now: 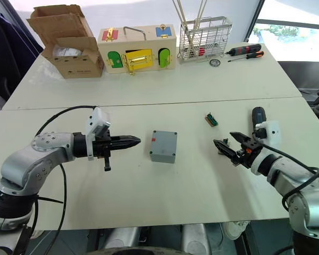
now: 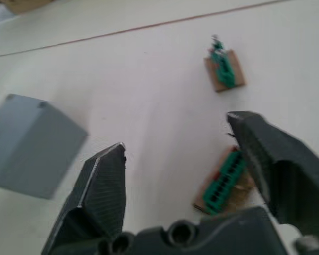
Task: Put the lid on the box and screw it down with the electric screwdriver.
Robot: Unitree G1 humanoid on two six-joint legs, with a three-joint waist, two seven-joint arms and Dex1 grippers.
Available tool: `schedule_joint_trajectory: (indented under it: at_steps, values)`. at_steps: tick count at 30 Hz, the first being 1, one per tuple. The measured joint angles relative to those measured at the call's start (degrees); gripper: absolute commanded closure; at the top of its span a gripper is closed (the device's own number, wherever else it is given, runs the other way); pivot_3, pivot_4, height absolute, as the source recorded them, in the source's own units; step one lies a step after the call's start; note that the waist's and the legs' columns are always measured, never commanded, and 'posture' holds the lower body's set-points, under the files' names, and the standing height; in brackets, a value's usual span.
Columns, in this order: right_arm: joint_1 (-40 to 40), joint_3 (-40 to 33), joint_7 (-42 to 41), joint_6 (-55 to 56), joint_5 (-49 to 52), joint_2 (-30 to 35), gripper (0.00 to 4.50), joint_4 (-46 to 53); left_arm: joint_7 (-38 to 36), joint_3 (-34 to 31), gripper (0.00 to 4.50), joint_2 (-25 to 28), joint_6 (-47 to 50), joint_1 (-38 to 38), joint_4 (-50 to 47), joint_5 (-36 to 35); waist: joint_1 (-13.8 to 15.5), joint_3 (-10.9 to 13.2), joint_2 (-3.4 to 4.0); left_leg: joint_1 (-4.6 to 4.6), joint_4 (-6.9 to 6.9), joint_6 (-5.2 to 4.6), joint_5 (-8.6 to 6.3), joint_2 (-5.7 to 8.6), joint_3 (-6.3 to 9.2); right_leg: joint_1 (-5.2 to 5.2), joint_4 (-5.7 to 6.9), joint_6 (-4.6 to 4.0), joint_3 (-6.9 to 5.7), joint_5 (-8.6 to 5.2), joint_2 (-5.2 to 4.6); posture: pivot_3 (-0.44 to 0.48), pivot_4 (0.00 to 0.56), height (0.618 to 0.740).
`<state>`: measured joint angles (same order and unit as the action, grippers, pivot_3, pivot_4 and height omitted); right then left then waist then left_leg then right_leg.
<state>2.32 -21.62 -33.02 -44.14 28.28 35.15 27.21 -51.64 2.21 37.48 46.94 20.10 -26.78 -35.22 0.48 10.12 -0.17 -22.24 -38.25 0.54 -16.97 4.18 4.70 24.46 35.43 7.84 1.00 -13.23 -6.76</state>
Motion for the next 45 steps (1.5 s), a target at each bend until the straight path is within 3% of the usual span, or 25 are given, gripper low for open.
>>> schedule_joint_trajectory:
  at_steps: [17,20,25,26,45]
  values:
    - [-1.57,4.43,4.29,6.71,-4.67,-2.34,1.31,-8.56,3.92,1.60,4.50,-0.42,1.78,-1.47,-3.39,-2.87,0.10,0.00,0.00,0.00,0.00,-0.01,0.00,0.01,0.00,0.00,-0.01,0.00,0.02,0.00,0.01,0.000,0.150,0.739]
    - [-2.02,4.55,4.62,7.05,-4.91,-2.43,1.97,-8.98,4.43,1.60,4.50,-0.42,1.79,-1.57,-3.60,-2.92,0.12,0.00,0.00,0.00,0.00,0.00,0.00,0.01,0.00,0.00,-0.02,0.00,0.03,0.00,0.01,0.000,0.150,0.739]
    - [-2.57,4.57,5.45,7.72,-4.97,-3.06,4.32,-9.31,4.55,1.69,4.50,-0.42,1.78,-1.77,-3.68,-2.89,0.15,0.00,0.00,0.00,0.00,0.00,0.00,0.01,0.00,0.00,-0.02,0.00,0.03,0.00,0.01,0.000,0.150,0.739]
    - [-2.58,4.66,5.58,7.85,-5.06,-3.06,4.43,-9.45,4.55,1.76,4.50,-0.42,1.78,-1.77,-3.68,-2.88,0.15,0.00,0.00,0.00,0.00,0.00,0.00,0.01,0.00,0.00,-0.02,0.00,0.03,0.00,0.02,0.000,0.150,0.739]
    - [-4.97,2.71,6.68,5.95,-3.24,-1.10,4.43,-6.04,4.71,3.10,4.50,-0.22,1.50,-1.72,-2.59,-2.84,0.13,0.00,0.01,0.00,0.00,-0.01,0.00,0.01,0.00,0.00,-0.02,0.00,0.04,0.00,0.02,0.000,0.150,0.739]
